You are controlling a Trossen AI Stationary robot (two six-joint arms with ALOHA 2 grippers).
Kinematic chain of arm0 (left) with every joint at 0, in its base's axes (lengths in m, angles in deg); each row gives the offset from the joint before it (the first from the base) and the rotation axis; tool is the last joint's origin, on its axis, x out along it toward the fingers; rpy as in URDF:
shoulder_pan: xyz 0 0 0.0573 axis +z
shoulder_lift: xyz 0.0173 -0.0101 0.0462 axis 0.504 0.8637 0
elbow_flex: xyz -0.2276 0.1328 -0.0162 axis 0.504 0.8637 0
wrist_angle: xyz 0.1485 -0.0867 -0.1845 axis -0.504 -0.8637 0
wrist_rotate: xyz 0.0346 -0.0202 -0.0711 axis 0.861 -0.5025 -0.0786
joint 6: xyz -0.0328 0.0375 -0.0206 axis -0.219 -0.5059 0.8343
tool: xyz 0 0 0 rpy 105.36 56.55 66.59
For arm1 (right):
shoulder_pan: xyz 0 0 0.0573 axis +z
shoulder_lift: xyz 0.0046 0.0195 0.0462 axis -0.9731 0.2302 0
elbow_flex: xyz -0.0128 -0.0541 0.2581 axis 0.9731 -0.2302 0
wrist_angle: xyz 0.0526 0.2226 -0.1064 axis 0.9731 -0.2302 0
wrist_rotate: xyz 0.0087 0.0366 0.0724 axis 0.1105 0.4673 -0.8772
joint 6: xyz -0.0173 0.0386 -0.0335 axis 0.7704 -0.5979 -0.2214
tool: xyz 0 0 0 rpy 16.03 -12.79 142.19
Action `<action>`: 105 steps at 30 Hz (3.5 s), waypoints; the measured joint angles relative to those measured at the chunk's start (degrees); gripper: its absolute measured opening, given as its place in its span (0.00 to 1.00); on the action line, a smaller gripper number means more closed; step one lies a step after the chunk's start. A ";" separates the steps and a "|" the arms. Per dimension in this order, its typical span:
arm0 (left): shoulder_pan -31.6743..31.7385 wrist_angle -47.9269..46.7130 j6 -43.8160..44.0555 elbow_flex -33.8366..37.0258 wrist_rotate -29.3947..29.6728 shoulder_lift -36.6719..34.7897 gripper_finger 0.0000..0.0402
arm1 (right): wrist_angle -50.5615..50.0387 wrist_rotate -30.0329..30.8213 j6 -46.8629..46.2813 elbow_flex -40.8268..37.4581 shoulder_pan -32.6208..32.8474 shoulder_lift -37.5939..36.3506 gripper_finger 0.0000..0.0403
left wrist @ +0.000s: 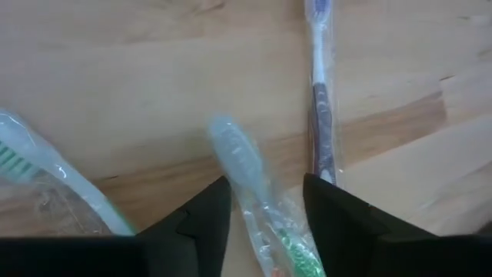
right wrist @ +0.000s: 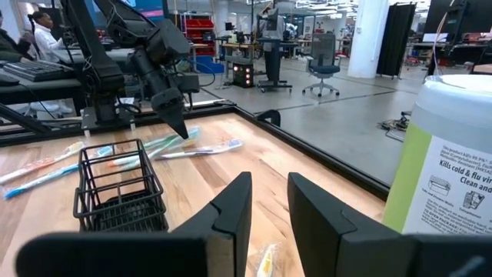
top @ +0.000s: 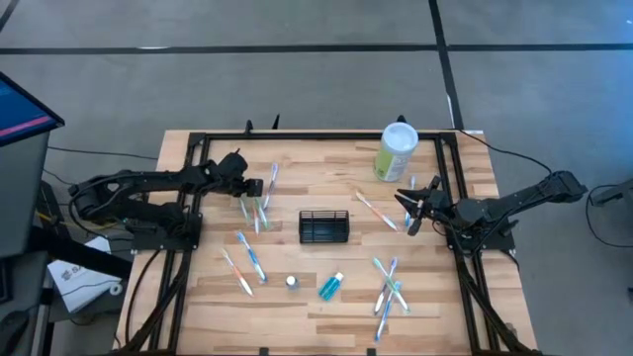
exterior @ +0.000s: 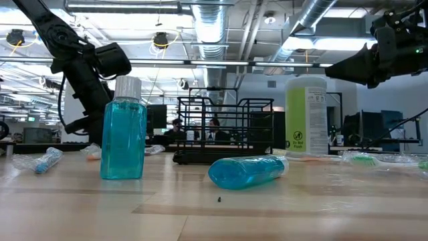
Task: Pick & Place toothbrushing station
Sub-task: Put the middle green toothbrush into the left compartment of the organizer
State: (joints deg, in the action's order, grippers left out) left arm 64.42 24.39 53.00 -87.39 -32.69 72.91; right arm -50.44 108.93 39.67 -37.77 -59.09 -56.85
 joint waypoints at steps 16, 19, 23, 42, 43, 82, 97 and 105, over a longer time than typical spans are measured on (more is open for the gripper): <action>0.00 0.31 -2.05 0.00 -0.96 0.00 0.03 | -1.74 0.01 -2.29 0.00 -0.02 0.00 0.19; 0.00 0.49 -2.09 0.00 -1.02 0.00 0.04 | -1.74 0.01 -2.31 0.00 -0.02 0.00 0.19; -0.06 0.84 -2.10 0.04 -1.17 -1.79 0.02 | -1.81 0.01 -2.31 0.00 -0.02 0.00 0.19; -11.31 12.31 -9.46 0.04 -0.26 -23.12 0.02 | -1.96 0.15 -2.31 0.00 -0.07 0.00 0.19; -12.18 14.41 -10.11 0.04 -0.26 -23.20 0.02 | -1.96 0.16 -2.31 0.00 -0.07 0.00 0.19; -29.04 68.01 -33.59 0.02 3.23 0.16 0.02 | -1.52 0.14 -4.41 0.00 -0.09 0.00 0.19; -29.05 74.23 -36.36 0.02 3.39 4.59 0.02 | -1.50 0.09 -4.86 0.00 -0.09 0.00 0.19; -29.05 74.34 -36.82 0.02 3.38 4.59 0.02 | -1.50 0.11 -4.85 0.00 -0.09 0.00 0.19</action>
State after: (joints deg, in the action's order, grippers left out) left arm 35.37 98.72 16.19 -87.37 -29.31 77.50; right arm -51.95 109.04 34.82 -37.77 -59.17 -56.85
